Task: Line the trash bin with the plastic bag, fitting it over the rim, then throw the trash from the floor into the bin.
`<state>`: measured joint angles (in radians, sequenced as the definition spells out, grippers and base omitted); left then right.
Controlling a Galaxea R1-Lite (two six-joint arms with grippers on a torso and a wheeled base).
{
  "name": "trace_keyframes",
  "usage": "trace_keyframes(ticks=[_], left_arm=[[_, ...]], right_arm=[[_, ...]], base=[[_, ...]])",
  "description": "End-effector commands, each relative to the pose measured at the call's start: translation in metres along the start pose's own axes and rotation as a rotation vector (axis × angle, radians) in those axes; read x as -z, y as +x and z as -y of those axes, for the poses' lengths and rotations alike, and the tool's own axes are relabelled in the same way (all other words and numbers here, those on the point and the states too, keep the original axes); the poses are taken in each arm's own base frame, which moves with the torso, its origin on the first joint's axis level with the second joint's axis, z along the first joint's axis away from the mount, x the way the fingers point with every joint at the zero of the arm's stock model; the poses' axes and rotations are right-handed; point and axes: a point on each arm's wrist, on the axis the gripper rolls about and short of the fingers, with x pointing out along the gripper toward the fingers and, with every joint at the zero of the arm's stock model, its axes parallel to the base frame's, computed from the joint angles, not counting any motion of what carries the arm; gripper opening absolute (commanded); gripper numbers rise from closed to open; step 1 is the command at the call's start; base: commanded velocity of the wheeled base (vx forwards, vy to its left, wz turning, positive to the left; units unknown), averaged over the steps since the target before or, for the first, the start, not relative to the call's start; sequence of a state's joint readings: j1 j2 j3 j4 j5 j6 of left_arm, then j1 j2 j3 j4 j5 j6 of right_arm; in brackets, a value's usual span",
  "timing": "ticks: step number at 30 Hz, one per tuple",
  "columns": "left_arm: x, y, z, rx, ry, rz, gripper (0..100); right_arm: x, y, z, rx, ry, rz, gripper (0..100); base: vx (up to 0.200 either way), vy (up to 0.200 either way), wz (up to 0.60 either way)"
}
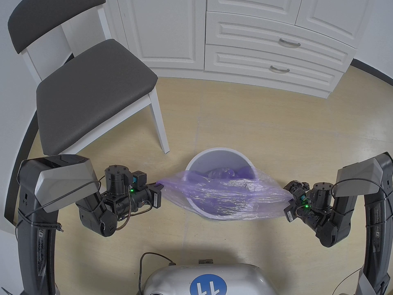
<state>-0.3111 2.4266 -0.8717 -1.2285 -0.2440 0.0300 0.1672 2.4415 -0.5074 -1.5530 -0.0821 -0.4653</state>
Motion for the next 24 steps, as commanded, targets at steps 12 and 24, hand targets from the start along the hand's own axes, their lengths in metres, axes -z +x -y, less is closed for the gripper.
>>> trace_keyframes(ticks=[12, 24], left_arm=[[-0.006, -0.005, 0.008, 0.018, 0.005, 0.008, 0], [0.004, 0.001, 0.002, 0.005, -0.002, -0.018, 0]], right_arm=[[-0.003, -0.038, 0.027, -0.375, 0.05, 0.198, 100], [0.028, -0.041, 0.068, -0.718, 0.199, 0.364, 100]], base=[[0.0, 0.0, 0.0], [0.0, 0.0, 0.0]])
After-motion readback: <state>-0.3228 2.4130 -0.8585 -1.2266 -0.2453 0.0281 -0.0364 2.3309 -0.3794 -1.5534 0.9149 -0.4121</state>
